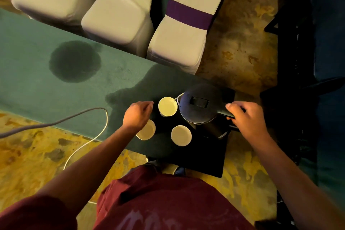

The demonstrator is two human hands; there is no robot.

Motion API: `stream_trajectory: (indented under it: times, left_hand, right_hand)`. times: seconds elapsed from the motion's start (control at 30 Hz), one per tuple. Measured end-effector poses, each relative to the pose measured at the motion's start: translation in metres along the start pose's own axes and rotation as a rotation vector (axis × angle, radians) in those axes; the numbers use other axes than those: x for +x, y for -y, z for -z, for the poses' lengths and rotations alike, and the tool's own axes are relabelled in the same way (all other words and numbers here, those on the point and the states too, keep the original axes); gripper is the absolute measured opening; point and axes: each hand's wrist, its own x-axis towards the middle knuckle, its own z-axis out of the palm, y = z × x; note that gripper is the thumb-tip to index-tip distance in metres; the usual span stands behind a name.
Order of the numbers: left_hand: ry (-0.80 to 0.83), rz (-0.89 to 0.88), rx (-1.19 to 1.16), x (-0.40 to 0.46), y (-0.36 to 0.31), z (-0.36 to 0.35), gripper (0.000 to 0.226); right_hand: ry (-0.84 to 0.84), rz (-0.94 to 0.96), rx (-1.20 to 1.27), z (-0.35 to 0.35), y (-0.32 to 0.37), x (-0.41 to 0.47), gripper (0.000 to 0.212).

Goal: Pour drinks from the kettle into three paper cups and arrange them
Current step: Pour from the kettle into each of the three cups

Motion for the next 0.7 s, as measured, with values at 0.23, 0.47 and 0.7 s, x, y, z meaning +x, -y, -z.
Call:
stream_trajectory:
  times: [0.23, 0.47, 0.7]
  left_hand:
    - [-0.124, 0.077, 0.136, -0.043, 0.017, 0.013, 0.032]
    - [-0.07, 0.134, 0.272, -0.071, 0.017, 0.01, 0.042]
    - [0.006, 0.191, 0.225, -0.07, 0.022, 0.011, 0.038]
  right_hand:
    - [-0.028, 0.096, 0.089, 0.033, 0.009, -0.017, 0.022]
    - [0.074, 0.209, 0.038, 0.051, 0.033, -0.036, 0.028]
    - [0.182, 0.182, -0.049, 0.036, 0.047, -0.054, 0.033]
